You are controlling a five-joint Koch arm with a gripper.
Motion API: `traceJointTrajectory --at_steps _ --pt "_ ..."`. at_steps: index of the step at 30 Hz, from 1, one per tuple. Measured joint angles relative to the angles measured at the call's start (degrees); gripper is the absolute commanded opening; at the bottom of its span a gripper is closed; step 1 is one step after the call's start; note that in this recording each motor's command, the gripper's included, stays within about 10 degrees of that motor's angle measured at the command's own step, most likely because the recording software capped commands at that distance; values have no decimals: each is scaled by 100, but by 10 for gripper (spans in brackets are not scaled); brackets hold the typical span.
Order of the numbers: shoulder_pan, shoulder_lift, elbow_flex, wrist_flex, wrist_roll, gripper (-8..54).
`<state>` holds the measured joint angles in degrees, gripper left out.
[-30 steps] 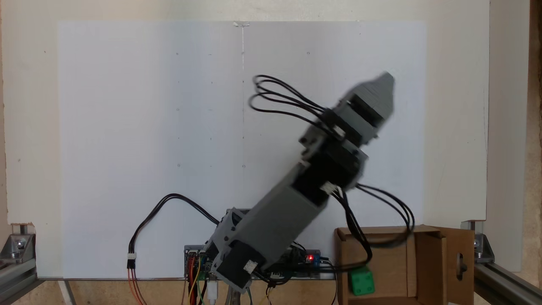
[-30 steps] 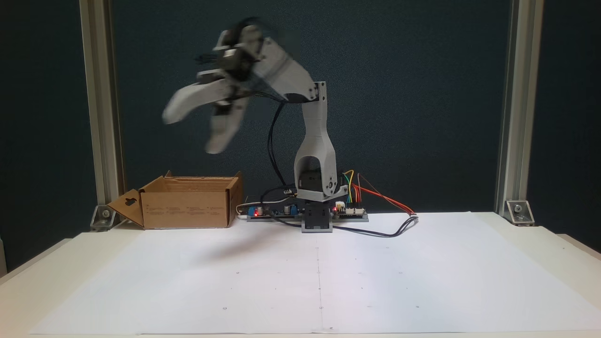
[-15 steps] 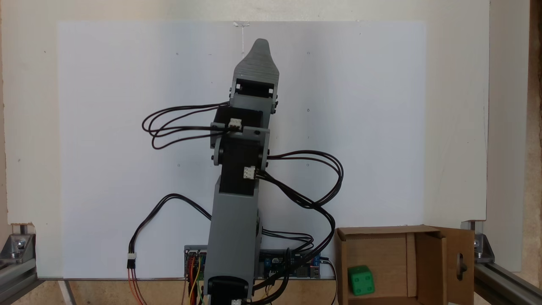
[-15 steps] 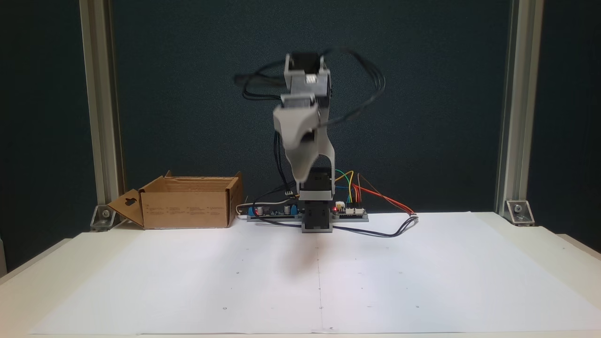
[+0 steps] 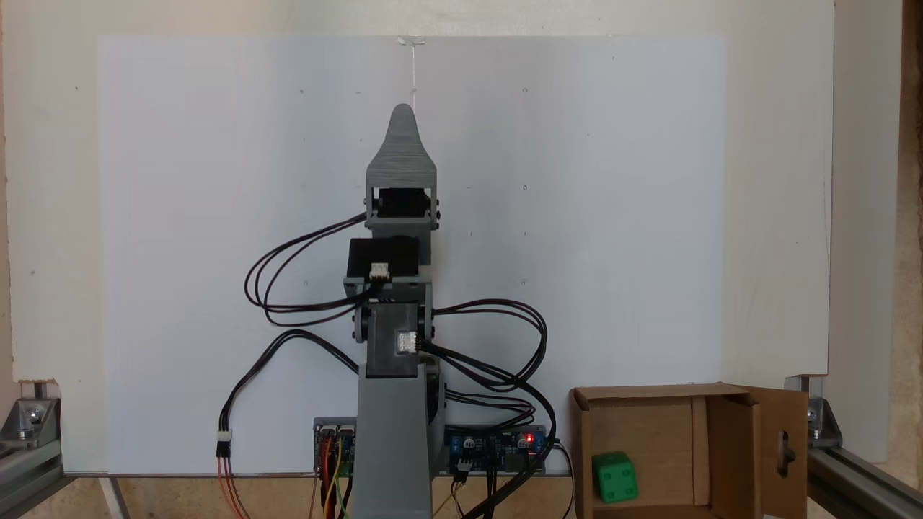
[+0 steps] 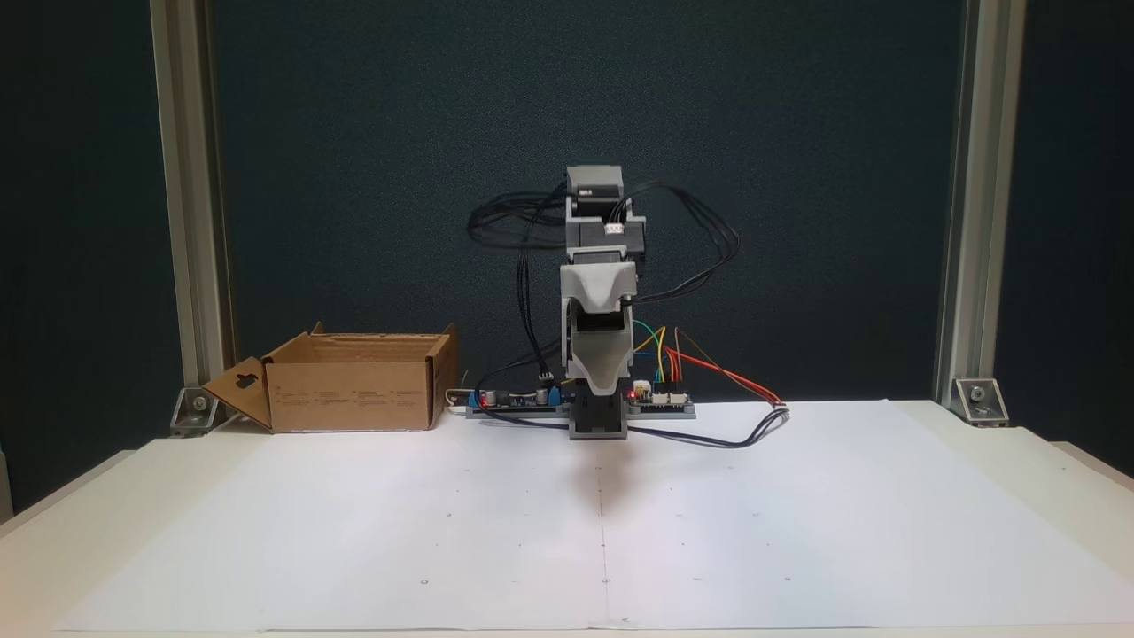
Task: Grasp a green dice and put it in the bin.
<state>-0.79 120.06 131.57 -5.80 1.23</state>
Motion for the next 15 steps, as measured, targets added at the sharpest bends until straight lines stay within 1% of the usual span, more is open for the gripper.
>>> traceJointTrajectory --at_steps 8,15 --pt "158 835 1362 -1925 0 454" --pt "202 888 2206 -3542 0 451"
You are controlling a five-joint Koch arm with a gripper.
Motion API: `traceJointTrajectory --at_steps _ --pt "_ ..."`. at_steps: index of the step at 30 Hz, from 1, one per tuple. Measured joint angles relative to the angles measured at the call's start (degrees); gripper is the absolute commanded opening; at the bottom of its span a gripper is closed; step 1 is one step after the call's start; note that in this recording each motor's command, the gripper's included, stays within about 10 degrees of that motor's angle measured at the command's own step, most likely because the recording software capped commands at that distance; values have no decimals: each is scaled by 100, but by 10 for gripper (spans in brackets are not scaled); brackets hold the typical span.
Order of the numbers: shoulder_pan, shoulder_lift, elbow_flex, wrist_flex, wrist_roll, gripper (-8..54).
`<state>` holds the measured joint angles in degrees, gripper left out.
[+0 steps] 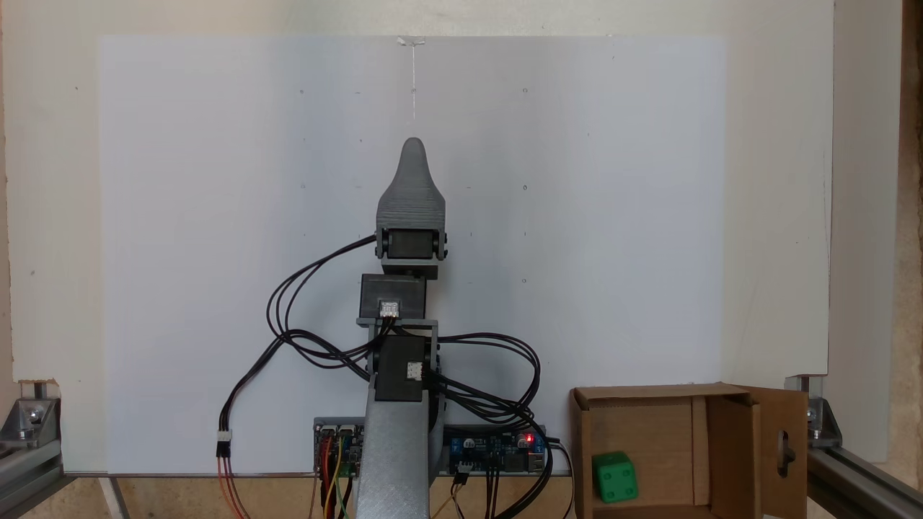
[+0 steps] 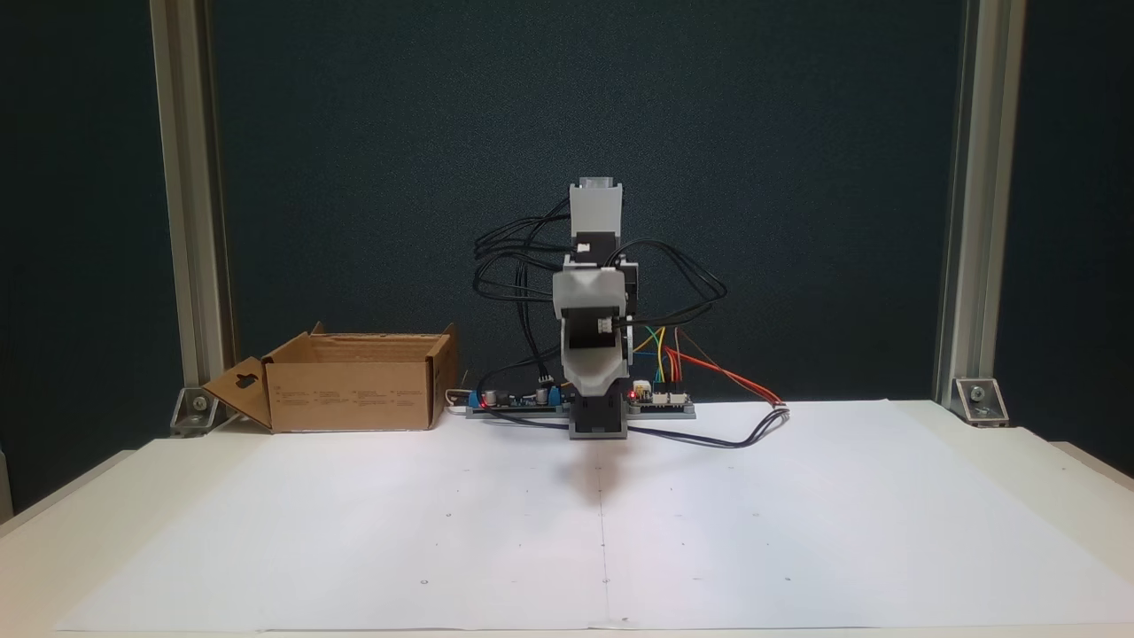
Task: Grasp a green dice and put it in the bin.
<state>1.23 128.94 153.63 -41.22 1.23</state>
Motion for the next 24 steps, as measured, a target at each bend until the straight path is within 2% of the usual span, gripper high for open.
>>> traceJointTrajectory --at_steps 10,24 --pt "-70 53 378 -782 0 450" --pt "-97 53 1793 -3023 0 443"
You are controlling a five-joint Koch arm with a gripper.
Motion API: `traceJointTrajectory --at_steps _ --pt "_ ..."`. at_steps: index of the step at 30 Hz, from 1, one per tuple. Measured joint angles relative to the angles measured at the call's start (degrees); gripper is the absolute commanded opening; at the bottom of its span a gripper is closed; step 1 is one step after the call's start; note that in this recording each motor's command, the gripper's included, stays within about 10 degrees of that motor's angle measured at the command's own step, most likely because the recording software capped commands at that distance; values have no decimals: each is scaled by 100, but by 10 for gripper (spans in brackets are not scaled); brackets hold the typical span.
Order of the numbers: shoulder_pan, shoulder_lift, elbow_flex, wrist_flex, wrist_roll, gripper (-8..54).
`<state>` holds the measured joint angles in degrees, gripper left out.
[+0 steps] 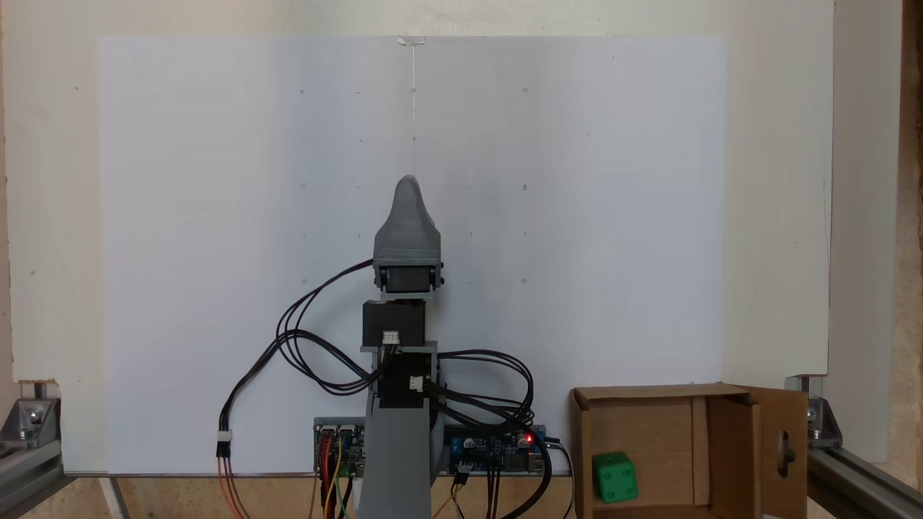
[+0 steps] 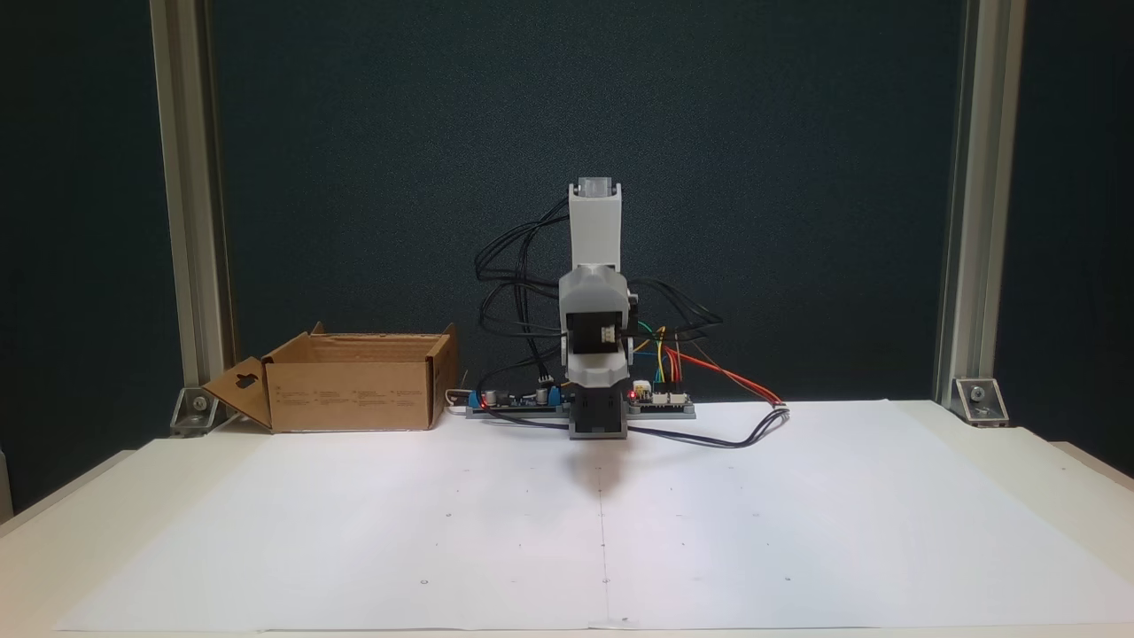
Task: Grasp a green dice and put it in the bin.
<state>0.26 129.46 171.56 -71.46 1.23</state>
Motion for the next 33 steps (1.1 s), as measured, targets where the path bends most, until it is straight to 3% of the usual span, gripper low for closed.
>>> traceJointTrajectory --at_steps 11,33 --pt "-9 0 466 -1063 9 444" --pt "-114 0 466 -1107 9 448"
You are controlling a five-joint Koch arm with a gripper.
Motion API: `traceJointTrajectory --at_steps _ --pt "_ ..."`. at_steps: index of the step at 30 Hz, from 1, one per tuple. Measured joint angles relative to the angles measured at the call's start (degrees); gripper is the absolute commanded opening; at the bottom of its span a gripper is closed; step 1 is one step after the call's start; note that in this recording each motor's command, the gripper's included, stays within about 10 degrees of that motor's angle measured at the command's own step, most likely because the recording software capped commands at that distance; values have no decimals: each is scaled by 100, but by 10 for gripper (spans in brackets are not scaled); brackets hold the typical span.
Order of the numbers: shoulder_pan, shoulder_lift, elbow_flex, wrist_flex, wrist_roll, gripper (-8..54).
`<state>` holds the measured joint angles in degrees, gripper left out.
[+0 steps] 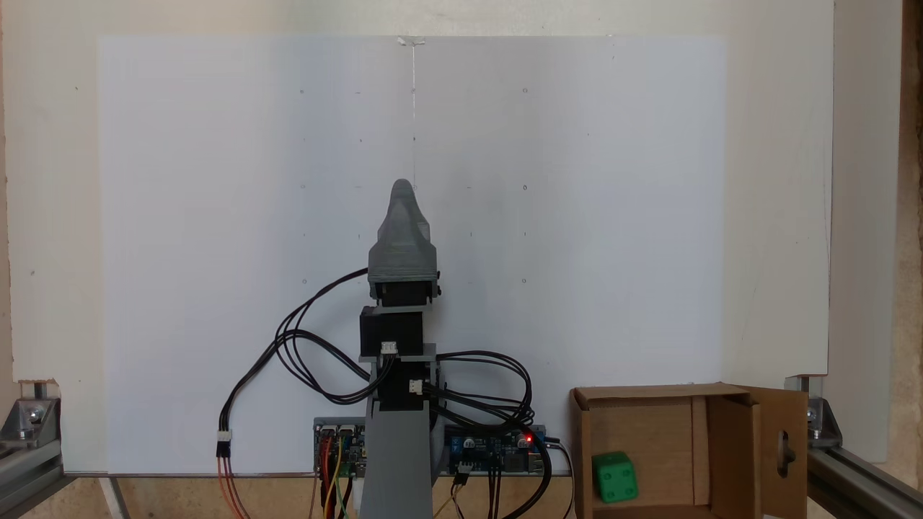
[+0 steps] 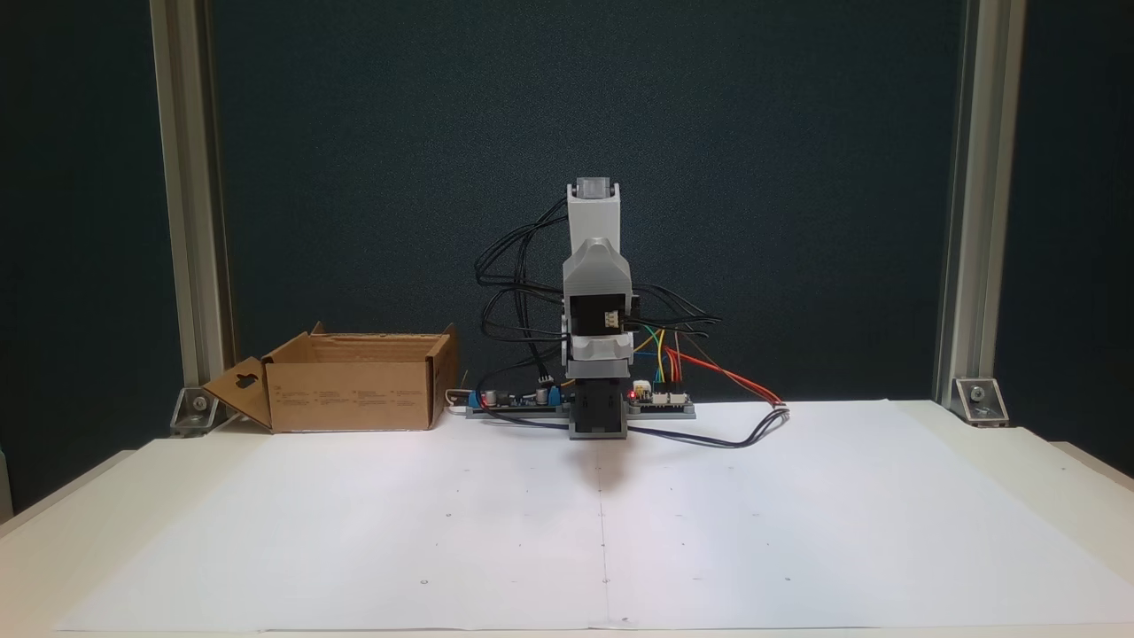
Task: Grasp a green dice and put it in the bin.
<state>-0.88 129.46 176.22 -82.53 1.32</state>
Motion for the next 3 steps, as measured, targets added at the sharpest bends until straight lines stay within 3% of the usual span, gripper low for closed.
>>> traceJointTrajectory --at_steps 3 --pt "0 0 0 0 0 448"
